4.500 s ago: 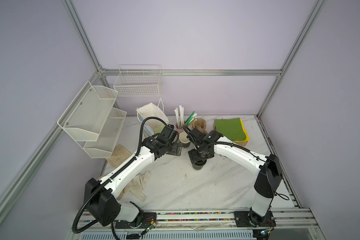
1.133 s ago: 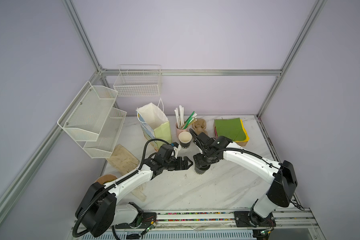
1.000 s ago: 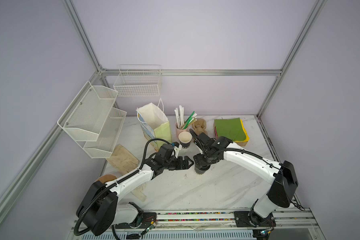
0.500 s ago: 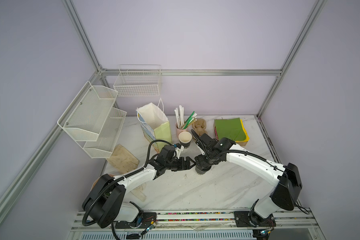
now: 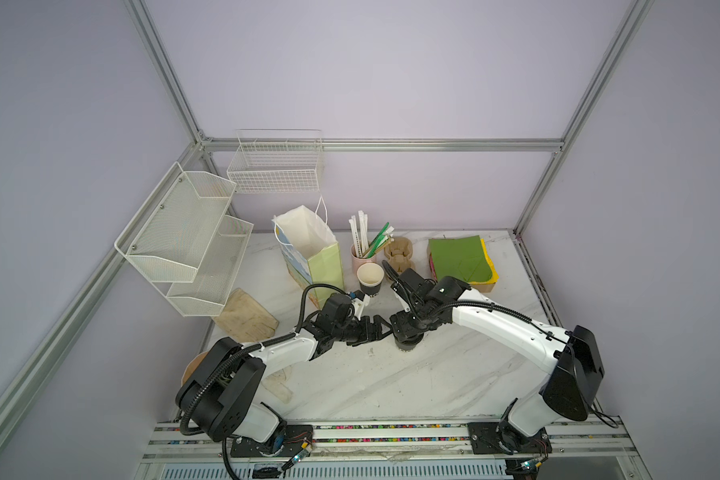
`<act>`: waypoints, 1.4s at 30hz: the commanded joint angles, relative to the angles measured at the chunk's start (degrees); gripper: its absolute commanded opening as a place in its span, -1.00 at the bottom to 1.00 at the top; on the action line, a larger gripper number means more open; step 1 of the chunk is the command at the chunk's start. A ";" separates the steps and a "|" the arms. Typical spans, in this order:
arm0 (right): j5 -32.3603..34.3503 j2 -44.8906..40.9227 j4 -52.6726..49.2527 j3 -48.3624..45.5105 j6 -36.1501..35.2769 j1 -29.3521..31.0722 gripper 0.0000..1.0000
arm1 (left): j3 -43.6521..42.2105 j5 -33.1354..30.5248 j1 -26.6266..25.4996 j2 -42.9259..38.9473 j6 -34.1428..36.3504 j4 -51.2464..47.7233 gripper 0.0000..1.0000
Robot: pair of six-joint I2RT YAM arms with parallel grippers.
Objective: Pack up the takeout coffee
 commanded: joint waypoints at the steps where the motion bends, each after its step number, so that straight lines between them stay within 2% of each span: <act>1: -0.27 -1.41 0.32 -0.36 -0.93 0.05 0.63 | -2.22 1.48 -0.22 0.01 -0.47 2.69 0.79; 31: -3.77 -6.69 4.71 -5.26 1.29 -0.10 0.64 | 2.95 -0.43 -1.55 -3.23 1.29 -4.74 0.80; 42: -1.94 -8.18 4.89 -5.00 1.88 -0.45 0.64 | 6.02 -1.18 -1.73 -6.26 1.47 -7.70 0.84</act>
